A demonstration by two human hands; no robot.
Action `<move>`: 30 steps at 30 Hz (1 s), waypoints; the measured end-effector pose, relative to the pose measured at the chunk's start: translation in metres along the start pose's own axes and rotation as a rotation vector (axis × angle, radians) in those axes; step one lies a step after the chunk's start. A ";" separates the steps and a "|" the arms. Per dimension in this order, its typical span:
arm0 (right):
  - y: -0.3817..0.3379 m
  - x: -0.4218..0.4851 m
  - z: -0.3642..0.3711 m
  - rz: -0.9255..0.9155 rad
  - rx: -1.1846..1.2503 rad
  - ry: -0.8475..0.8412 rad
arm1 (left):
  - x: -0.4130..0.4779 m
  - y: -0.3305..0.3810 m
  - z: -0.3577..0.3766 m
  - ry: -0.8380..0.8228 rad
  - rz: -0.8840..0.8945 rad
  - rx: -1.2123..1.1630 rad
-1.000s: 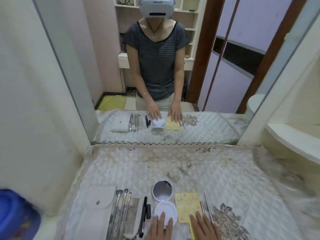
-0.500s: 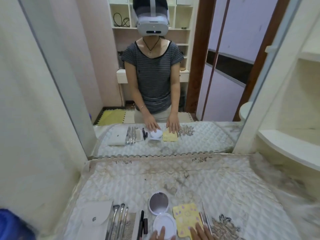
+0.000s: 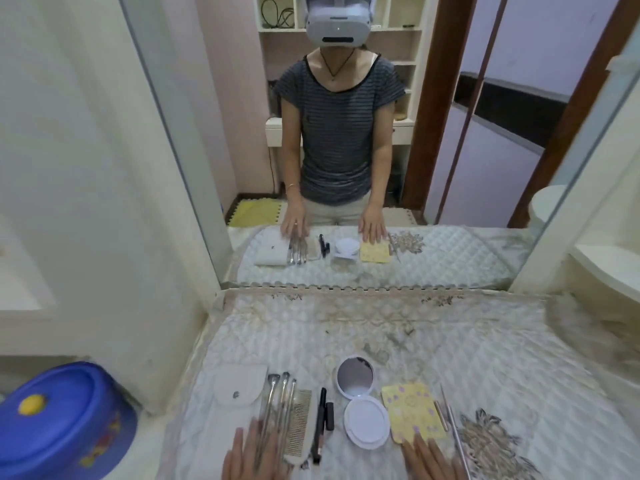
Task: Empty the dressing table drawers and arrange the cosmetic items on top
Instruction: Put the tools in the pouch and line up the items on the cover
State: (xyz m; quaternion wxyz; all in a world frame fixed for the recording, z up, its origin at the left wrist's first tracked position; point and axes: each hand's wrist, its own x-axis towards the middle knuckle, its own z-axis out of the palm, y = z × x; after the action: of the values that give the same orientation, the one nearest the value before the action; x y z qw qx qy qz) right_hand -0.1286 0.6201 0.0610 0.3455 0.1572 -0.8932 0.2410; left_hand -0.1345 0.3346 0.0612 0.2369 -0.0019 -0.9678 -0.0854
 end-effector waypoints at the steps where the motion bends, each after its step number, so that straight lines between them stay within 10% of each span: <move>1: -0.002 -0.009 -0.002 0.013 0.073 -0.109 | -0.012 -0.006 -0.001 -0.122 0.016 -0.013; 4: -0.019 -0.009 -0.032 0.205 -0.123 -0.534 | -0.029 -0.005 -0.009 -0.279 0.076 0.049; 8: -0.019 -0.008 -0.034 0.203 -0.271 -0.496 | -0.042 -0.006 -0.010 -0.444 0.071 -0.023; 30: -0.027 0.007 -0.041 0.308 -0.197 -0.492 | -0.021 0.068 0.011 -0.048 0.201 -0.097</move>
State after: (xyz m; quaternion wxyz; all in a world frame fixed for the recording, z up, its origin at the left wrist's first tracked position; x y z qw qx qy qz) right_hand -0.0993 0.6187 0.1011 0.0915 0.0393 -0.9825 0.1574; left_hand -0.1182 0.4045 0.0536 0.2208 -0.1123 -0.9628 -0.1077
